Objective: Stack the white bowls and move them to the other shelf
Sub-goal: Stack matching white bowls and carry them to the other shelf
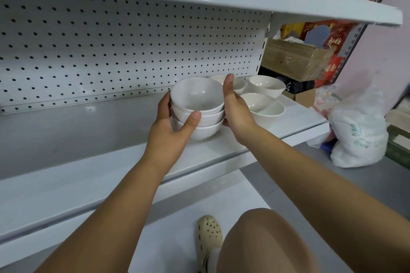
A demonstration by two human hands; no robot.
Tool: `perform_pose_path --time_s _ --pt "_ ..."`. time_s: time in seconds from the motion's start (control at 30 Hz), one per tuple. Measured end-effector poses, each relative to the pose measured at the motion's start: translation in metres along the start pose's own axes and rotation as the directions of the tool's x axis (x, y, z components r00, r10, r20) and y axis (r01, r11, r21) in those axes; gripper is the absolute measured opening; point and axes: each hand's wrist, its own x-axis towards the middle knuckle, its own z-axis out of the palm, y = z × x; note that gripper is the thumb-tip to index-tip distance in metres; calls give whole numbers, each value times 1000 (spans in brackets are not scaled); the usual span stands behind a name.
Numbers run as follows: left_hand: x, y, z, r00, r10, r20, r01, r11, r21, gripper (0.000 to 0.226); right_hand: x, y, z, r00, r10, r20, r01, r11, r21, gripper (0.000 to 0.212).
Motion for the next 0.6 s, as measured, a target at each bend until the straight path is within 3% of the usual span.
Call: perform_pose_path --time_s 0.1,0.23,0.53,0.6 --pt "0 0 0 1000 4 -17 -4 1000 -11 71 -1 -2 5 999 31 -36 -31 999 -8 104" --pt "0 1 0 1000 0 -23 0 1000 -12 70 0 -3 7 998 46 -42 -46 999 2 118" --pt "-2 4 0 1000 1 -17 -2 1000 -28 69 -2 5 14 994 49 -96 -37 991 127 103" --pt "-2 4 -1 1000 -1 -17 0 999 -43 68 -7 7 14 996 20 -91 -4 985 172 81"
